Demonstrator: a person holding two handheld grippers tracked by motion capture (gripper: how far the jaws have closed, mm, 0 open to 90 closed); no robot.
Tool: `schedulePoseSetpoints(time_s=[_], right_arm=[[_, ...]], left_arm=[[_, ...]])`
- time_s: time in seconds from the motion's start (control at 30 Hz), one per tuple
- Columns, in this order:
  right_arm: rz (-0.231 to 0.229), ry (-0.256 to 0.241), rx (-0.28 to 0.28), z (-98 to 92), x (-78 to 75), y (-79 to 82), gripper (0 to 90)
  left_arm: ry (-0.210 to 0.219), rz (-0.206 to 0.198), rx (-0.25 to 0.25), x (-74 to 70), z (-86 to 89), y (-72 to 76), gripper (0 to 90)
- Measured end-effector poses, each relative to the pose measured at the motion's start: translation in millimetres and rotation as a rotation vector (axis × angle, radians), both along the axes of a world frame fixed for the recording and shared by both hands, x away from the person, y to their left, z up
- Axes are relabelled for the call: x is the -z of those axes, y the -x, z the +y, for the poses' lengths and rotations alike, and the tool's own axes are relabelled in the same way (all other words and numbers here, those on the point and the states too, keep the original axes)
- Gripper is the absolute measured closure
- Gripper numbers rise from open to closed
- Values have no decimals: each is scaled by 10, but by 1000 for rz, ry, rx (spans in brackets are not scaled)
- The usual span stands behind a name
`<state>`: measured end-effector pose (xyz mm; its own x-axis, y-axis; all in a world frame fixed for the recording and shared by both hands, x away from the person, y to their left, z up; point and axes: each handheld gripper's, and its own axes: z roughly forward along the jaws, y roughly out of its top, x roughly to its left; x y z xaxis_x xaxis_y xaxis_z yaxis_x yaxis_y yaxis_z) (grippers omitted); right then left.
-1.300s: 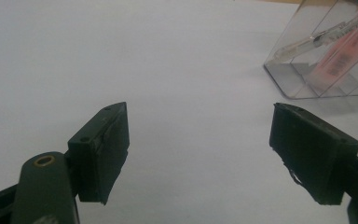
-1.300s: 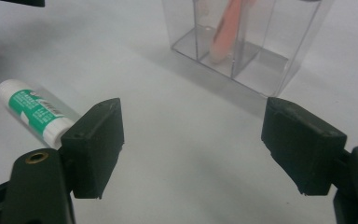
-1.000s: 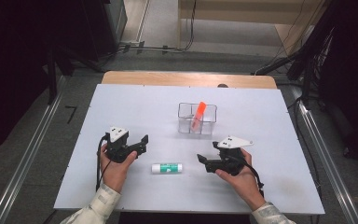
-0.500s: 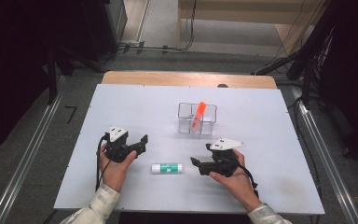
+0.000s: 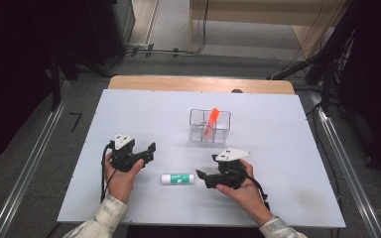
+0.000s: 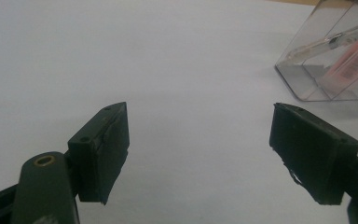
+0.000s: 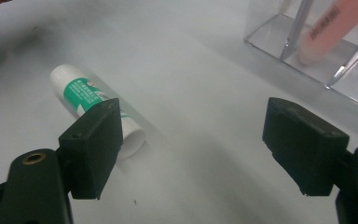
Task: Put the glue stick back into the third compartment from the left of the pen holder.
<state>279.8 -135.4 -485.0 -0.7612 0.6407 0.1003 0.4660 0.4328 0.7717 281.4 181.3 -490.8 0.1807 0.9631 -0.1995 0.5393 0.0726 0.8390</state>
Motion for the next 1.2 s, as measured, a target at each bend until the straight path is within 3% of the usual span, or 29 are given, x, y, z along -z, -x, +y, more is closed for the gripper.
schedulePoseSetpoints(time_s=[1.2], right_arm=[[14, 75, -144, 469, 129, 114, 190]], left_arm=[[9, -1, 2, -1, 9, -4, 203]])
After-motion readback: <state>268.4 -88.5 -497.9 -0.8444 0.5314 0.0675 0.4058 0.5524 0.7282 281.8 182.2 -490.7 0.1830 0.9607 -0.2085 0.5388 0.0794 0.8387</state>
